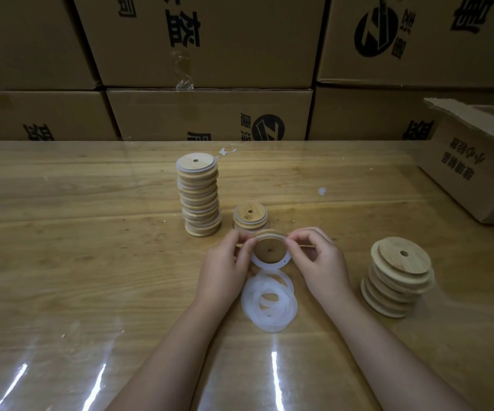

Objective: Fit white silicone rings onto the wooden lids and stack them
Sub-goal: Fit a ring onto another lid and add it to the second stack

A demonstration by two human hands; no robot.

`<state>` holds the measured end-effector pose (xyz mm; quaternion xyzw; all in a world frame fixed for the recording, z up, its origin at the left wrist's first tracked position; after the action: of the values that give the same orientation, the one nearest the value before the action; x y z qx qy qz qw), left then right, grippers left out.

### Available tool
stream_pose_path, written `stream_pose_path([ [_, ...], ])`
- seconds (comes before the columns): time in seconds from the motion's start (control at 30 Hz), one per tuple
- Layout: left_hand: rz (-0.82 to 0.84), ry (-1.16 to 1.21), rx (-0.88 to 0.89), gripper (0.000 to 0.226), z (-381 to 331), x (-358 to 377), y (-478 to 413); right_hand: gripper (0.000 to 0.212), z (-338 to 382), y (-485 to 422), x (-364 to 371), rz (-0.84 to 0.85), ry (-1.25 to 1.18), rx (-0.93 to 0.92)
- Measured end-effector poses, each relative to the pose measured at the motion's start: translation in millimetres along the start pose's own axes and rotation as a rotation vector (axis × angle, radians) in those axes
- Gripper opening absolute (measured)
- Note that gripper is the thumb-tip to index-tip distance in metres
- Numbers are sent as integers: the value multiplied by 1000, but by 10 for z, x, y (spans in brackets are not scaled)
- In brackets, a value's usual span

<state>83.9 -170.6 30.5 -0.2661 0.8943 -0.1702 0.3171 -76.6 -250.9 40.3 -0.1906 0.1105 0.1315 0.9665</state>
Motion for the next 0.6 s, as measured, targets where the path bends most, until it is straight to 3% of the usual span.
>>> stream_pose_path([
  [0.17, -34, 7, 44, 5, -44, -27, -8, 12, 6, 4, 14, 14, 2, -4],
  [0.33, -11, 31, 193, 22, -190, 1, -5, 15, 80, 32, 27, 30, 13, -65],
  [0.6, -5, 237, 58, 33, -71, -14, -44, 14, 38, 18, 30, 41, 10, -25],
])
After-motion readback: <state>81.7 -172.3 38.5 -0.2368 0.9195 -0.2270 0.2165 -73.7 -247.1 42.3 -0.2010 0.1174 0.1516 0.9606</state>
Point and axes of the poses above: each hand's wrist, its own y-axis away from the middle knuckle, its own x-axis out of the palm, z = x × y, the point moved 9 cm from there along -y, towards the middle knuckle, and after that the axes turned 8 degrees about x, right-handed, at the moved point
